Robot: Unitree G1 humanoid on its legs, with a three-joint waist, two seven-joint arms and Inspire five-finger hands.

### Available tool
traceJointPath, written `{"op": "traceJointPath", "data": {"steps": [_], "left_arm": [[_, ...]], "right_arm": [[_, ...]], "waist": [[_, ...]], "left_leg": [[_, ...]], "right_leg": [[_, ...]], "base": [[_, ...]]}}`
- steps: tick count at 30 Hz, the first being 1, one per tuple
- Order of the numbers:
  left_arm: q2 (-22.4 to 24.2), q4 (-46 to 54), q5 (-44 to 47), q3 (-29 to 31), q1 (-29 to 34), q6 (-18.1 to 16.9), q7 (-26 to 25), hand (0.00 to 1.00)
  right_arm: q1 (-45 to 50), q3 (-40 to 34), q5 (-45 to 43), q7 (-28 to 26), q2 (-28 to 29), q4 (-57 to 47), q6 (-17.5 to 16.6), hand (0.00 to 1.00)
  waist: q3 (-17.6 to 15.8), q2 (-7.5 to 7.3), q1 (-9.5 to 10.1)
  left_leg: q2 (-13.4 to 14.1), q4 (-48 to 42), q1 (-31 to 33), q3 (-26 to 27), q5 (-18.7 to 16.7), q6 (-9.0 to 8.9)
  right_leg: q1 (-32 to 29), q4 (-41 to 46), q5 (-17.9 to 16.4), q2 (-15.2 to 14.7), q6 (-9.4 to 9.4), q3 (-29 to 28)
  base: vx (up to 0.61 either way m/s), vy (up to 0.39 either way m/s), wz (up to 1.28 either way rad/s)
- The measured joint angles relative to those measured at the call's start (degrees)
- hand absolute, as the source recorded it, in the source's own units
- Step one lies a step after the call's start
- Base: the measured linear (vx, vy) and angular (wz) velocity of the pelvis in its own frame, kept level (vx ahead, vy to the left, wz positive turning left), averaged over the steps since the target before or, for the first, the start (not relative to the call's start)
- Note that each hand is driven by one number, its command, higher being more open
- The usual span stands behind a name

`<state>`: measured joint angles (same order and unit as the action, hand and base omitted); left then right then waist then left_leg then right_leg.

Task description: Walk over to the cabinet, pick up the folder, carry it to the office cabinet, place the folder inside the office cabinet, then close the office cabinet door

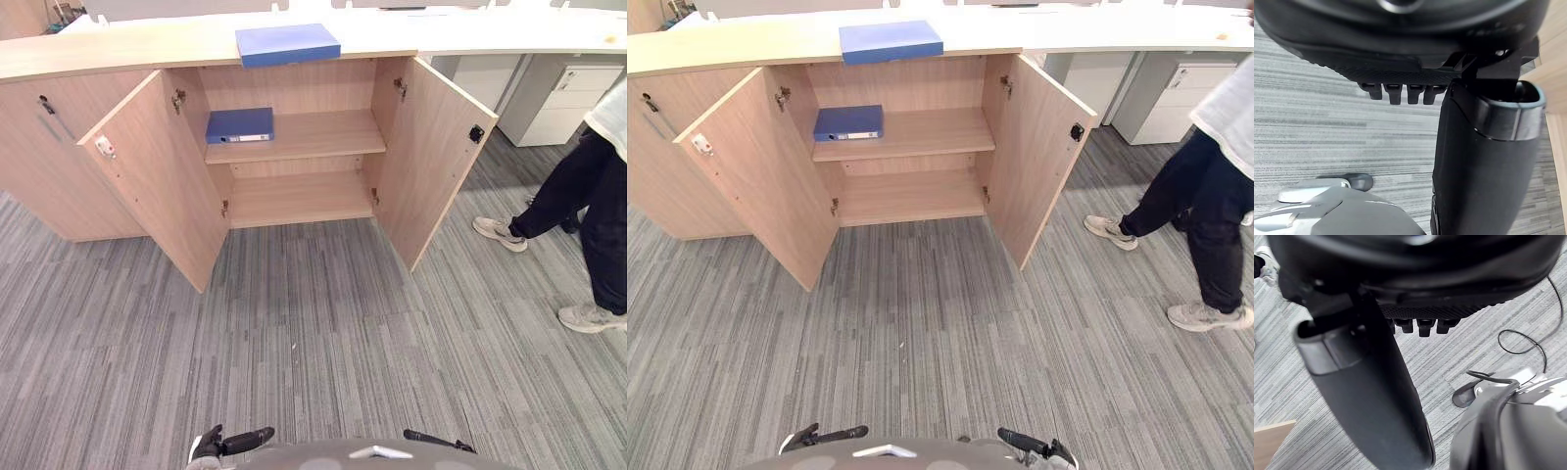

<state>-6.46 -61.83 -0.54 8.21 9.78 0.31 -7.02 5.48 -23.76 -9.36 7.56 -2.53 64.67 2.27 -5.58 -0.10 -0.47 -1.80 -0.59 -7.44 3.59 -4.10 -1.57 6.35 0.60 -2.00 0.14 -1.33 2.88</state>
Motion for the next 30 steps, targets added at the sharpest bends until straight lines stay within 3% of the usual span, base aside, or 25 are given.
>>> {"op": "traceJointPath", "data": {"steps": [5,12,30], "left_arm": [[0.02,-0.2,0.03,0.0,-0.06,-0.02,-0.04,1.0],[-0.09,-0.23,0.1,0.09,-0.04,-0.21,0.0,1.0],[-0.28,-0.26,0.65,1.26,-0.06,-0.22,1.28,1.0]], "right_arm": [[-1.52,0.14,1.65,0.04,0.05,0.0,-0.02,1.0],[-2.0,0.13,2.8,0.07,0.15,0.0,0.11,1.0],[-2.23,0.34,4.87,-1.13,0.23,-0.01,0.91,1.0]], "waist": [[-0.68,-0.15,0.03],[-1.23,-0.34,0.04],[-2.0,-1.19,0.23]], "left_leg": [[0.01,1.4,-1.32,-0.16,0.67,-0.2],[-0.07,2.98,-1.73,-0.83,1.64,0.91],[0.0,3.69,-1.75,0.47,1.22,0.57]], "right_leg": [[0.86,-0.37,-0.01,0.02,-0.01,0.34],[0.9,-0.55,-0.01,0.02,-0.01,1.24],[1.11,-1.84,0.01,0.14,0.0,0.34]], "base": [[-0.03,-0.011,0.02],[-0.04,-0.014,0.05],[-0.01,-0.002,-0.03]]}}
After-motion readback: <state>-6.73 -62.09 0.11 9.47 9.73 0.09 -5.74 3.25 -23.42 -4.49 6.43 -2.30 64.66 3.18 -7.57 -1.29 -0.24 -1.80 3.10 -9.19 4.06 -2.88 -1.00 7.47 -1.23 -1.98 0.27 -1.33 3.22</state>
